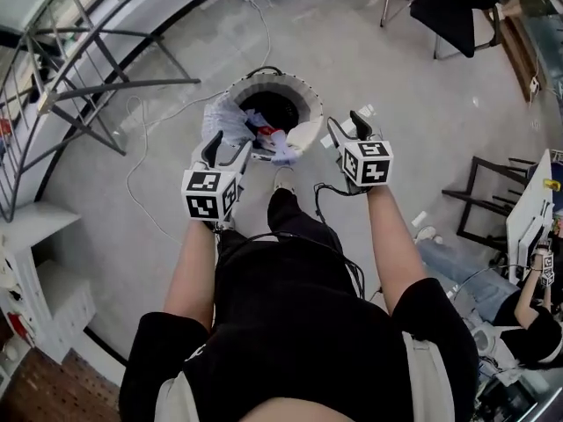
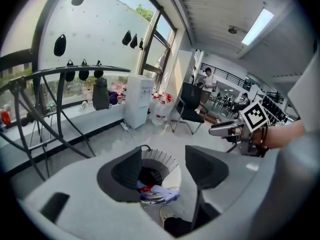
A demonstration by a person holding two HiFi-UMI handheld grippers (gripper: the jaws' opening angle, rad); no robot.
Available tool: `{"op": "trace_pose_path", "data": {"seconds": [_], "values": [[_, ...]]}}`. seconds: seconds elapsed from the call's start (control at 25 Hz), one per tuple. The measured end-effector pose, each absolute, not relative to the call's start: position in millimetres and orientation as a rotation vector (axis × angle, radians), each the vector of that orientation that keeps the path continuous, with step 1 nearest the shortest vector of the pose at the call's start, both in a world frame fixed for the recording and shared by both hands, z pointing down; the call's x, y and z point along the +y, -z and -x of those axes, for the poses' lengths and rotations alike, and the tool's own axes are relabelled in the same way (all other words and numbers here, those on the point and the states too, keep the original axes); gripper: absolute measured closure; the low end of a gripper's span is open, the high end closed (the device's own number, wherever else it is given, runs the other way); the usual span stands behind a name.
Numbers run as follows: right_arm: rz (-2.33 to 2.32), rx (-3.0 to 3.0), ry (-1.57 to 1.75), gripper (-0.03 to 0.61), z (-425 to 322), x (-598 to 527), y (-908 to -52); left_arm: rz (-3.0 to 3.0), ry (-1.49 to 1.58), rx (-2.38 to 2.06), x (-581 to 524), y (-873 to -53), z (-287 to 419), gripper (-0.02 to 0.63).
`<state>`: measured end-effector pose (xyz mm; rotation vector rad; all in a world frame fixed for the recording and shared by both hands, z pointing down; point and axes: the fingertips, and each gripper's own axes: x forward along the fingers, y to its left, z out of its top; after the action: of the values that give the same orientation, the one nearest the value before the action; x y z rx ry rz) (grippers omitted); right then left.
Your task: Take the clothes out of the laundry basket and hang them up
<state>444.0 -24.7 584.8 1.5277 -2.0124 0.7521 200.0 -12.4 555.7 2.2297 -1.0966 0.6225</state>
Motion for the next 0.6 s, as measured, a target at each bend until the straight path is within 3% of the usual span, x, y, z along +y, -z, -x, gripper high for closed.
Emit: {"op": "trace_pose_path", "data": {"seconds": [0.6], "values": [[-1.188, -1.751, -0.983, 0.348, -469, -20, -825, -1.975, -0.807, -0.949, 15, -749, -243, 0.344]]}}
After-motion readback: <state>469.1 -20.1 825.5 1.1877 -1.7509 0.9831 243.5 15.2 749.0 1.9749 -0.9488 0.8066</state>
